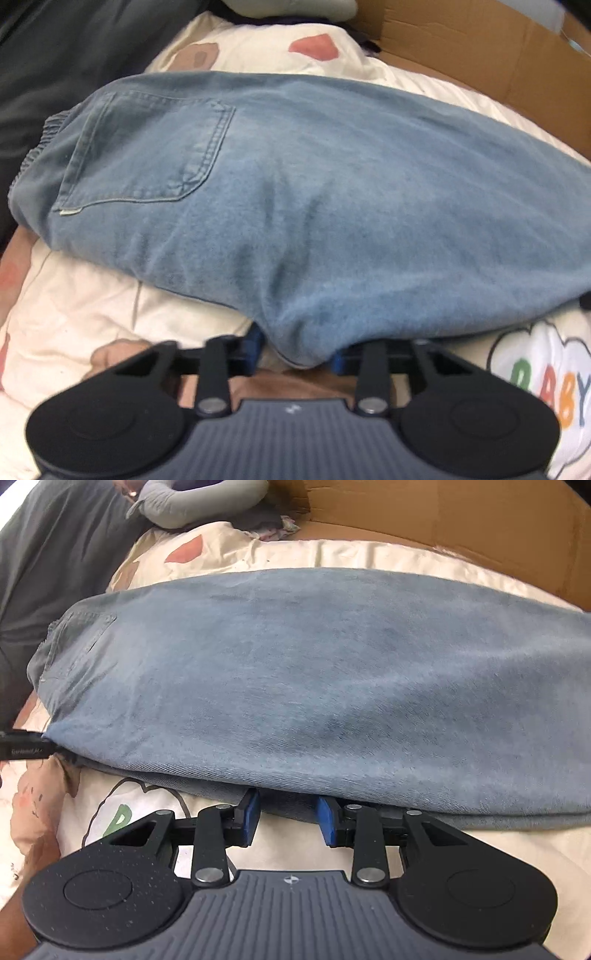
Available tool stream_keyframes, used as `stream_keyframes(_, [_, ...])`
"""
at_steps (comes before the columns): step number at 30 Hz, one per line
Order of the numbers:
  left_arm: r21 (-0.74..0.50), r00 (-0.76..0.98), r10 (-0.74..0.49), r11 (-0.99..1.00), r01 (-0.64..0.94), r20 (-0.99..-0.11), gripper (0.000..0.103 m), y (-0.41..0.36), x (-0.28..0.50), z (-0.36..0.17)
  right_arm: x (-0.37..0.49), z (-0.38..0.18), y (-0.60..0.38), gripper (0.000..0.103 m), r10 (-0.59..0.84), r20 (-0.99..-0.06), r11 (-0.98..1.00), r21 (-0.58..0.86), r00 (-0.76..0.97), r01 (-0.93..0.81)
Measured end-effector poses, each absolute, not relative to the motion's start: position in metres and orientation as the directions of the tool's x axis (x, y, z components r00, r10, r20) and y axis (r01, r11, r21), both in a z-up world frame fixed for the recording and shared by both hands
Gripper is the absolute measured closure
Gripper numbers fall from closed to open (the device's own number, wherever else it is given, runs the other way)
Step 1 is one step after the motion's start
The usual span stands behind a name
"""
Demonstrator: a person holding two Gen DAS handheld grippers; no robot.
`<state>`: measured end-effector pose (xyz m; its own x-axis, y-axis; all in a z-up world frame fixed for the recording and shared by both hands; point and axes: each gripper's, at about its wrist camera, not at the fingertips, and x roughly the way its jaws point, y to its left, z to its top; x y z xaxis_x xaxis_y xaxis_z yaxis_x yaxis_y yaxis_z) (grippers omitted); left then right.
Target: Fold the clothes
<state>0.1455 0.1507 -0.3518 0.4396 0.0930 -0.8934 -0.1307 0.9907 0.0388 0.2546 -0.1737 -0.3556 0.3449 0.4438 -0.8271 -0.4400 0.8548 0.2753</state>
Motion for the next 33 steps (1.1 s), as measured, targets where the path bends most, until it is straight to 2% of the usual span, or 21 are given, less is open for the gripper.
stream_keyframes(6, [0.073, 0.397, 0.099, 0.994, -0.081, -0.912, 0.083, 0.145, 0.139, -0.342, 0.254, -0.355, -0.195, 0.072, 0.438, -0.832, 0.877, 0.311, 0.341, -0.367])
stream_keyframes(15, [0.097, 0.37, 0.105, 0.994, -0.041, -0.923, 0.084, 0.146, 0.143, -0.338, 0.253, -0.352, -0.23, 0.07, 0.426, -0.839, 0.9, 0.353, 0.34, -0.257])
stream_keyframes(20, [0.102, 0.367, 0.102, 0.995, -0.02, -0.924, 0.084, 0.147, 0.145, -0.338, 0.247, -0.343, -0.28, 0.069, 0.399, -0.819, 0.916, 0.37, 0.412, -0.152])
stream_keyframes(33, [0.104, 0.354, 0.108, 0.994, -0.031, -0.929, 0.084, 0.145, 0.148, -0.342, 0.267, -0.347, -0.366, 0.069, 0.216, -0.807, 0.945, 0.315, 0.55, 0.091])
